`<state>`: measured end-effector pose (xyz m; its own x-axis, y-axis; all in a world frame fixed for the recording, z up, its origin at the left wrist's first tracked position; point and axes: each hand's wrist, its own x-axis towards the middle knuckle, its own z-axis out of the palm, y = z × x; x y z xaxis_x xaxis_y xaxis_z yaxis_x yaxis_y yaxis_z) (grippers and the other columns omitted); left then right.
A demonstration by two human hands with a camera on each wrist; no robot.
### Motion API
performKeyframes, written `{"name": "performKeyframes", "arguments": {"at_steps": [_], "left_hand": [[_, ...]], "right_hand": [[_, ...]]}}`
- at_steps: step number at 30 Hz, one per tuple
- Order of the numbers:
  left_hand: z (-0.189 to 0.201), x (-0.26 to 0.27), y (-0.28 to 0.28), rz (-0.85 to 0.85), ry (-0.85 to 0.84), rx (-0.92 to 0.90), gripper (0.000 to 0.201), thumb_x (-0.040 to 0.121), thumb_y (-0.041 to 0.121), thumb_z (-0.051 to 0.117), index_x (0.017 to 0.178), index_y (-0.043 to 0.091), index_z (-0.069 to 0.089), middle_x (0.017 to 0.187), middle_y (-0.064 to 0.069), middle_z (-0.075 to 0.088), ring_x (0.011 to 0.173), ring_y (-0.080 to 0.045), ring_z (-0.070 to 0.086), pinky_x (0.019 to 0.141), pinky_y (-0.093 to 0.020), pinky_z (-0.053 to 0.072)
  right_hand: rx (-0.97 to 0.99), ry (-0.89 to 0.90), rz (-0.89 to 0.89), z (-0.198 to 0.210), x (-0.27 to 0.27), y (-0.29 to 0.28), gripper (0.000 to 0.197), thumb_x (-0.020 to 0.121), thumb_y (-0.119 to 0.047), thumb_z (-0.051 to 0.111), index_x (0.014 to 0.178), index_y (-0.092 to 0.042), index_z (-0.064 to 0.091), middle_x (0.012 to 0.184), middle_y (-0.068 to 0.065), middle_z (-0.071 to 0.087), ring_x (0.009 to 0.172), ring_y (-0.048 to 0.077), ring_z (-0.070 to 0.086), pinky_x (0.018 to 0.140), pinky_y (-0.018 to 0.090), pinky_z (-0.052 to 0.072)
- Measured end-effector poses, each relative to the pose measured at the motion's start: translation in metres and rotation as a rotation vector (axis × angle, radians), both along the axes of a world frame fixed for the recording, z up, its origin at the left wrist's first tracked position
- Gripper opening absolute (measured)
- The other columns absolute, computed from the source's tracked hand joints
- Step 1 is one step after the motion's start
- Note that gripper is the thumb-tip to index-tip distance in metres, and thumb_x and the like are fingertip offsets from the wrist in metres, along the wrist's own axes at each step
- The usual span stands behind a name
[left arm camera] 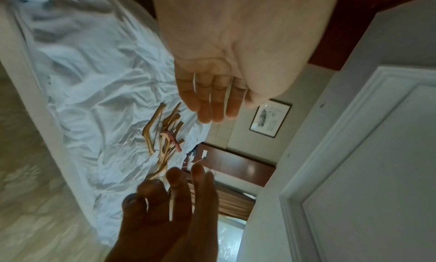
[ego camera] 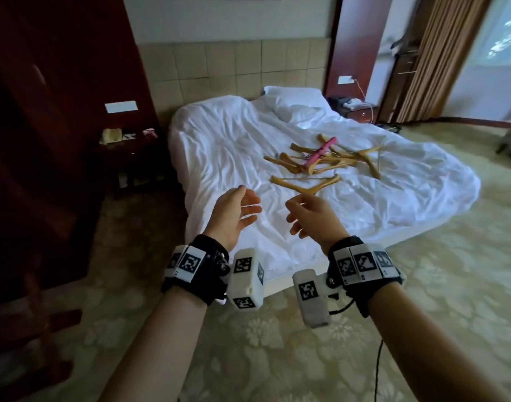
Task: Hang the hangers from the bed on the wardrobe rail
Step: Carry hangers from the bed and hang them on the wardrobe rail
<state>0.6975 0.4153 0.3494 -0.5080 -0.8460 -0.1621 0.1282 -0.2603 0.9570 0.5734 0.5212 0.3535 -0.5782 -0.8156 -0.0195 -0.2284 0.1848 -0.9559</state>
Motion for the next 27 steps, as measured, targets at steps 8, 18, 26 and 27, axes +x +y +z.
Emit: {"name": "performKeyframes", "arguments": {"at_steps": [8,18,26,27], "left_hand": [[-0.015,-0.146,-0.059,-0.176,-0.030,0.015,0.028,0.101,0.026,0.040,0.082,0.014,0.056,0.082,-0.004,0.064,0.075,-0.018,0.061,0.068,-0.027,0.045],[-0.061,-0.364,-0.146,-0.192,-0.068,0.107,0.027,0.101,0.026,0.040,0.081,0.014,0.055,0.079,-0.005,0.062,0.074,-0.017,0.060,0.067,-0.028,0.044],[-0.089,-0.460,-0.244,-0.085,-0.109,0.186,0.027,0.100,0.026,0.040,0.081,0.015,0.055,0.078,-0.003,0.063,0.073,-0.017,0.060,0.068,-0.028,0.044],[-0.096,-0.470,-0.258,-0.070,-0.112,0.194,0.026,0.099,0.025,0.040,0.081,0.015,0.055,0.078,-0.003,0.063,0.073,-0.017,0.060,0.067,-0.027,0.044]], "right_hand": [[0.037,0.010,-0.197,-0.025,-0.132,-0.028,0.013,0.094,-0.019,0.053,0.101,-0.010,0.059,0.076,0.006,0.063,0.054,0.018,0.058,0.050,0.026,0.044],[0.124,0.090,-0.256,-0.070,-0.354,-0.106,0.024,0.092,-0.024,0.056,0.113,-0.013,0.056,0.075,0.000,0.065,0.061,0.018,0.063,0.065,0.032,0.049],[0.217,0.161,-0.166,-0.088,-0.463,-0.216,0.025,0.093,-0.026,0.055,0.116,-0.014,0.055,0.086,0.003,0.065,0.079,0.022,0.063,0.071,0.032,0.047],[0.236,0.164,-0.153,-0.093,-0.476,-0.232,0.027,0.093,-0.026,0.055,0.117,-0.014,0.055,0.093,0.005,0.065,0.083,0.023,0.063,0.072,0.030,0.045]]}}
